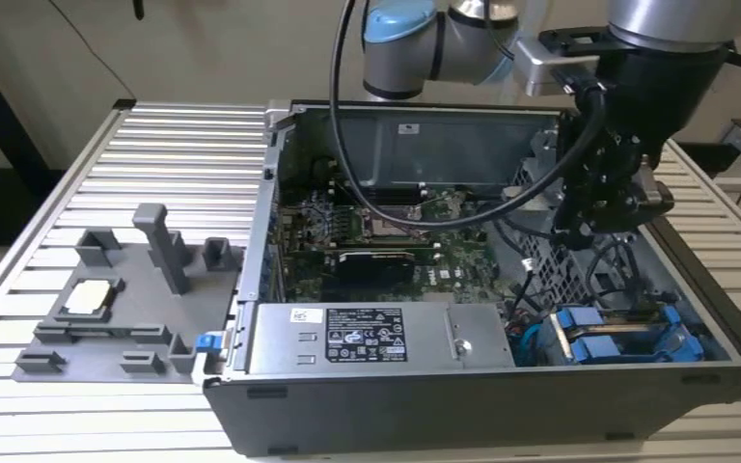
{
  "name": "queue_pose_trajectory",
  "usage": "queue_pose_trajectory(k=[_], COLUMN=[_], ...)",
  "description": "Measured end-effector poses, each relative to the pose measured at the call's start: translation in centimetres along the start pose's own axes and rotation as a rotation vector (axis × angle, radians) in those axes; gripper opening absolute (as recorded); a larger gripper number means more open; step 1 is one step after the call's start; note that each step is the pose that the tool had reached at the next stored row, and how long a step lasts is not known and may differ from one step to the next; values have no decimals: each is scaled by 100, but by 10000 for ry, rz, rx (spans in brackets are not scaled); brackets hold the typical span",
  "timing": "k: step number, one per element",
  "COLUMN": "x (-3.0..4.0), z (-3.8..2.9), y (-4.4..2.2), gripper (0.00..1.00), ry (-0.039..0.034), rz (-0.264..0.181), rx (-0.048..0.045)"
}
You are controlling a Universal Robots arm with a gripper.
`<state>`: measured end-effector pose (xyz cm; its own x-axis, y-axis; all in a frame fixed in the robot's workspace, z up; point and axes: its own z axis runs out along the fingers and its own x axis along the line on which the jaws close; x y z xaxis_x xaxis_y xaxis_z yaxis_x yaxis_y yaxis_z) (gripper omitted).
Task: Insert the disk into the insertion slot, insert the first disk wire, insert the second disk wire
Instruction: 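Insert the second disk wire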
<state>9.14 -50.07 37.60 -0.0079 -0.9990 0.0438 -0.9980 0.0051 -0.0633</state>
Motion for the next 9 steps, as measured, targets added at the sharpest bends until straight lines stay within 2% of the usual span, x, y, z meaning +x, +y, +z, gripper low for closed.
queue_pose_trajectory(k=[4,9], x=[-20,-29], z=[31,61], y=[91,201], gripper=[34,34], ry=[9,25], rz=[-22,-21], rx=[203,590])
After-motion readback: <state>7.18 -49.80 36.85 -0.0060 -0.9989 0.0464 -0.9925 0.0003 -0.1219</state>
